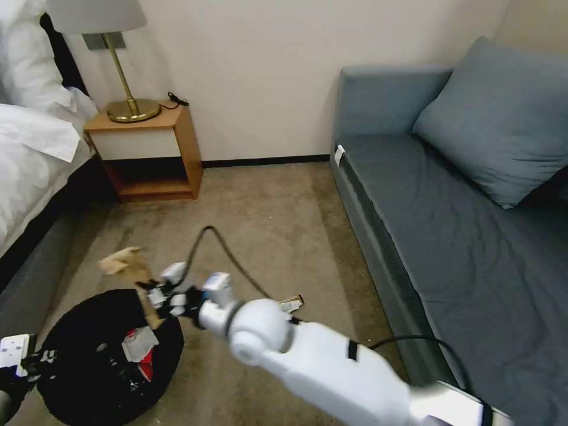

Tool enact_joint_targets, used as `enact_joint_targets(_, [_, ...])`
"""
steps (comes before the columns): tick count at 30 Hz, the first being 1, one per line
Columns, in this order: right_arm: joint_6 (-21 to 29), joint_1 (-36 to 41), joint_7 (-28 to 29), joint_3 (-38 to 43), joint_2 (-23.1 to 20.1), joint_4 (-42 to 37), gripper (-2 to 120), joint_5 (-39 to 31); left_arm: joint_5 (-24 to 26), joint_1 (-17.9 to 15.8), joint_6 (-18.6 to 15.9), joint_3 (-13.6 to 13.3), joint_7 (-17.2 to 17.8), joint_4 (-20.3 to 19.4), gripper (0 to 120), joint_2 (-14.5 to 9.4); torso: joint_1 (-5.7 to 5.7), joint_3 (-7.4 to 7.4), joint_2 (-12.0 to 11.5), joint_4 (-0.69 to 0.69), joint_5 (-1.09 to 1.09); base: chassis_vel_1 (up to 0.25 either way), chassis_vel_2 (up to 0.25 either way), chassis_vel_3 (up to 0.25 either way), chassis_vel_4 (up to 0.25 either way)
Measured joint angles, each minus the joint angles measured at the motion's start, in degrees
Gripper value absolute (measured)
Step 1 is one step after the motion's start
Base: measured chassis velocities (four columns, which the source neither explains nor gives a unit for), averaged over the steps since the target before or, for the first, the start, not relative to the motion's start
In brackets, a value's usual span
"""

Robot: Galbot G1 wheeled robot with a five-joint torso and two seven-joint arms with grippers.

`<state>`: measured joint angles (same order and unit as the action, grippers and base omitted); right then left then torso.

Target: Pick up the trash bin, then pick up the garbage on the floor and place it into the trash bin.

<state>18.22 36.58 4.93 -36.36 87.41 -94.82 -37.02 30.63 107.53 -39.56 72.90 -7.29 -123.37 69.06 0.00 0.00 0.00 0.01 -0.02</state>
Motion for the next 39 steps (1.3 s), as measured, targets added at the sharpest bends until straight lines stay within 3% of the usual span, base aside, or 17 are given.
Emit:
enact_joint_targets(8, [-1.4,1.0,0.5,-1.8,3.6,3.6,0,1.9,0.0,-0.1,-0.2,0.2,0.0,-0.1,3,0.0,0.0,0.0,0.0,-0.01,0.0,0.0,0.0,0.0,0.0])
enact_joint_targets(23, [-0.9,3.3,-1.0,-3.4,3.4,3.0,54,4.6,0.3,0.0,-0.3,0.7,-0.1,-0.3,3,-0.1,0.0,0.0,0.0,-0.01,0.01,0.0,0.0,0.0,0.0])
enact_joint_targets(25, [-0.9,3.3,-1.0,-3.4,3.4,3.0,54,4.6,0.3,0.0,-0.3,0.7,-0.1,-0.2,3,-0.1,0.0,0.0,0.0,-0.01,0.01,0.0,0.0,0.0,0.0])
enact_joint_targets(26, [-1.4,3.5,-0.9,-2.9,3.2,2.6,62,4.9,0.6,0.0,-0.3,1.0,-0.1,-0.2,3,-0.2,0.0,0.0,0.0,0.0,0.01,0.0,0.0,0.0,0.0])
enact_joint_targets(27, [-1.7,3.8,-0.7,-2.1,2.4,1.8,70,4.9,0.8,-0.1,-0.4,1.2,-0.1,0.0,3,-0.4,0.0,0.0,0.0,0.0,0.02,0.0,0.0,0.0,0.0])
enact_joint_targets(29, [-1.8,3.9,-0.7,-1.8,2.1,1.6,71,4.9,0.8,-0.1,-0.4,1.3,-0.1,0.1,3,-0.4,0.0,0.0,0.0,0.0,0.02,0.0,0.0,0.0,0.0])
enact_joint_targets(31, [-3.1,4.8,-1.6,0.1,-1.3,-0.9,85,7.0,1.0,-0.3,-0.4,1.5,-0.1,0.4,3,-0.5,0.0,0.0,0.0,-0.01,0.03,0.0,0.0,0.0,0.0])
enact_joint_targets(33, [-3.3,5.0,-1.7,0.4,-2.0,-1.3,86,7.5,1.0,-0.4,-0.4,1.5,-0.1,0.5,3,-0.5,0.0,0.0,0.0,-0.01,0.03,0.0,0.0,0.0,0.0])
enact_joint_targets(35, [-6.0,7.0,-2.3,2.7,-6.2,-3.4,97,9.4,1.0,-0.9,-0.4,1.3,-0.1,0.9,3,-0.6,0.0,0.0,0.0,-0.02,0.04,0.0,0.0,0.0,0.0])
enact_joint_targets(39, [-9.1,9.1,-2.7,4.5,-9.0,-3.9,100,11.5,1.0,-1.4,-0.4,0.9,-0.1,1.4,3,-0.6,0.0,0.0,0.0,-0.02,0.03,0.0,0.0,0.0,0.0])
